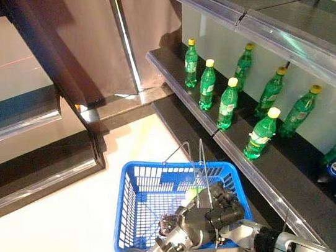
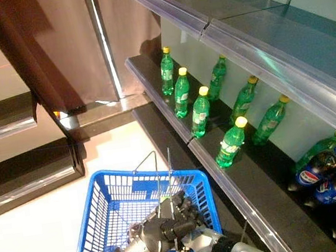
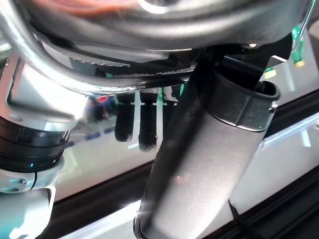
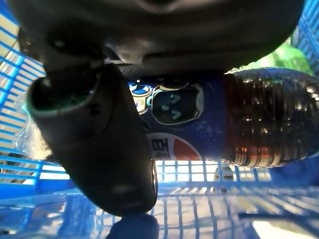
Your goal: Pick up the drink and place into the basket.
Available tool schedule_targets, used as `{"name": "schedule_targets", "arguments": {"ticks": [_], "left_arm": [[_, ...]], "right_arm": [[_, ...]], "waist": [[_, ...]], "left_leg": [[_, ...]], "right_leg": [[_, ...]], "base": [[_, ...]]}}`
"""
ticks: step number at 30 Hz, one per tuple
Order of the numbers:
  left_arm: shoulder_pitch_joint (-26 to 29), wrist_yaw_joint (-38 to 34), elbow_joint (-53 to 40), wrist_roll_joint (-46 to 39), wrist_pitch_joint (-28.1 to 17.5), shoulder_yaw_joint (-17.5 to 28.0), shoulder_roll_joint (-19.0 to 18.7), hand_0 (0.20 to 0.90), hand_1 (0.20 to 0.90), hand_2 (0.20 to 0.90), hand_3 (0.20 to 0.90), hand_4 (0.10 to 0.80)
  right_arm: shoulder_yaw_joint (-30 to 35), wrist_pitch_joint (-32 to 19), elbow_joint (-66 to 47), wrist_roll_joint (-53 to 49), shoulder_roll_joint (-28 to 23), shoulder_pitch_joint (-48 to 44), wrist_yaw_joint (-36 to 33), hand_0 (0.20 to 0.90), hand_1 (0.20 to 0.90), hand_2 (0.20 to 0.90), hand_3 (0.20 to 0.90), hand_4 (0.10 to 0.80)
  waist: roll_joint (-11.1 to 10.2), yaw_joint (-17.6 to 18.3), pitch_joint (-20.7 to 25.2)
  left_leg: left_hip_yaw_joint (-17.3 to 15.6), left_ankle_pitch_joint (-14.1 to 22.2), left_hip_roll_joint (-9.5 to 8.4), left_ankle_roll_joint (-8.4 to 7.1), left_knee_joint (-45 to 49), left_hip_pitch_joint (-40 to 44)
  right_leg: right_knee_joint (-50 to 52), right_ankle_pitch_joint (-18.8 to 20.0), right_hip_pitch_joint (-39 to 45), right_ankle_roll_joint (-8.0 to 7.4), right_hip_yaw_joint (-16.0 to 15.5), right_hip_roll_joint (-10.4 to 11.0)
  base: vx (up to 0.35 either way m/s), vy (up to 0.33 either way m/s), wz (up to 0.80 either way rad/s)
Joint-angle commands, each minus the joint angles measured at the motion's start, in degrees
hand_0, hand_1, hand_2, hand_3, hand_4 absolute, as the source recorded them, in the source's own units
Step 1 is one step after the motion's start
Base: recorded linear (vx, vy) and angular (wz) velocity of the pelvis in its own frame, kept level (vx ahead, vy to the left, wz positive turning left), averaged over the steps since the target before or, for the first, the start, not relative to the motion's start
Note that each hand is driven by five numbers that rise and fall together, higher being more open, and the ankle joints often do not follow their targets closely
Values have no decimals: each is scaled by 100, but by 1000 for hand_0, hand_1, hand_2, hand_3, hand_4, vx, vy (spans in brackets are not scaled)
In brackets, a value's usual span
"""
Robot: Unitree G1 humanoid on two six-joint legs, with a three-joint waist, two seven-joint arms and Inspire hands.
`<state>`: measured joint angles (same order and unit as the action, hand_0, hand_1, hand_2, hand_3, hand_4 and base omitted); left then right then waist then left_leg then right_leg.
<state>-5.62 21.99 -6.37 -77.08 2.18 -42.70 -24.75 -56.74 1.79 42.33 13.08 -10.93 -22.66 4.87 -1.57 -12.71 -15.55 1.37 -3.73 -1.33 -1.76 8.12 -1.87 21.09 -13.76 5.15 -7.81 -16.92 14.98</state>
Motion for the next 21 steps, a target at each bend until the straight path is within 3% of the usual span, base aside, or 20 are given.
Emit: {"name": "schedule_targets", "arguments": {"ticks": [1,6,7,8,9,10,21], "left_arm": [[1659,1387,-2275,-488,-688,-268,1755,300,300,300,200,100],[1763,1278,-2284,-524,-699,-303,1796,300,300,300,200,100],[1805,1232,-2289,-542,-711,-308,1792,300,300,300,200,100],[1833,1192,-2294,-554,-714,-307,1795,300,300,300,200,100],[1844,1176,-2296,-565,-713,-301,1797,300,300,300,200,100],[1848,1173,-2295,-569,-711,-298,1796,300,300,300,200,100],[2079,812,-2059,-665,-896,-51,1979,300,300,300,200,100]], "right_arm": [[-390,-588,284,110,715,-509,132,300,300,300,200,100],[-390,-505,499,-111,811,-544,67,321,321,321,225,125],[-334,-522,594,-203,831,-569,36,505,505,505,439,339],[-285,-585,699,-218,843,-590,-6,794,794,794,776,676],[-268,-604,731,-235,841,-596,-38,794,794,794,776,676],[-264,-613,740,-244,840,-598,-50,900,900,900,900,800],[-5,-723,658,-840,893,-504,-421,900,900,900,900,800]], "waist": [[-41,-164,250],[-47,-197,214],[-55,-204,211],[-65,-213,217],[-70,-216,220],[-71,-216,219],[-195,-123,383]], "left_leg": [[348,737,120,-180,1072,-265],[375,724,108,-168,1046,-285],[377,721,109,-169,1039,-283],[381,715,111,-169,1032,-287],[384,714,112,-169,1031,-287],[384,713,113,-169,1031,-288],[277,643,280,-235,842,-28]], "right_leg": [[-894,1799,-436,-390,167,217],[-921,1812,-441,-387,153,202],[-922,1815,-438,-392,138,201],[-930,1821,-436,-395,131,192],[-933,1823,-435,-397,130,187],[-933,1824,-436,-397,130,186],[-1068,1813,-247,-394,182,58]], "base": [[-33,-9,6],[-5,-1,1],[0,0,0],[0,0,0],[0,0,0],[0,0,0],[21,0,0]]}}
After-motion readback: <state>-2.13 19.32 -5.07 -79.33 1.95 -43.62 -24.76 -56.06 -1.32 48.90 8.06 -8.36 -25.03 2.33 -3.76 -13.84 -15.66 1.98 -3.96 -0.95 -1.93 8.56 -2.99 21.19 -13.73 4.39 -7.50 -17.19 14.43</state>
